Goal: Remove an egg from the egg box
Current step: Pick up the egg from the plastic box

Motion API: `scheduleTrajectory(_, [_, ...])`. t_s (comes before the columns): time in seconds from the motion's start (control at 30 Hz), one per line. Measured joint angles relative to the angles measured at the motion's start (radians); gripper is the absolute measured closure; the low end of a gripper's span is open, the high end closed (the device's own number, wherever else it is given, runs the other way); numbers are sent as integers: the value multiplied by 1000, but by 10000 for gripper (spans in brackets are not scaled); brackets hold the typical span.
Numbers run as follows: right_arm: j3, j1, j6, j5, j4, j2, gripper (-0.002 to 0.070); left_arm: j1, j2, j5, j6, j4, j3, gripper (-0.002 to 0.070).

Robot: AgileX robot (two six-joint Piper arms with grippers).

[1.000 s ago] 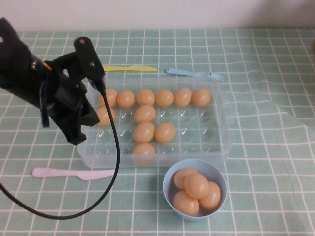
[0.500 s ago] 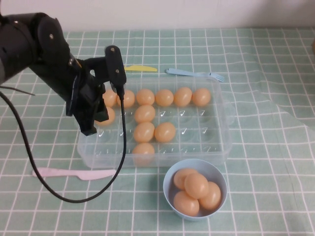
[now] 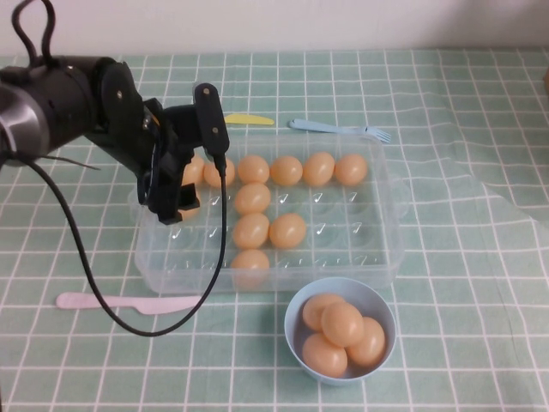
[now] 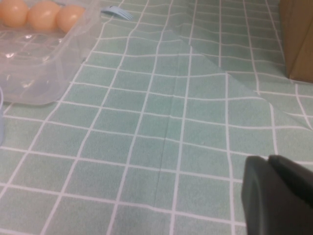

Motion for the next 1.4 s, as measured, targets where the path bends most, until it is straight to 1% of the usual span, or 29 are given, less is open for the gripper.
scheduleTrajectory(0.37, [0,0,0,0,0,0,694,0,58,-73,-4,10,0,195])
scheduleTrajectory(0.57, [0,0,0,0,0,0,694,0,68,-106,-66,15,0,195])
scheduleTrajectory(0.73, [0,0,0,0,0,0,694,0,86,-108,-170,42,0,195])
scheduleTrajectory(0.93, [0,0,0,0,0,0,692,0,106,-110,-211,66,0,195])
scheduleTrajectory(1.4, [0,0,0,0,0,0,693,17,109,-122,-229,89,0,195])
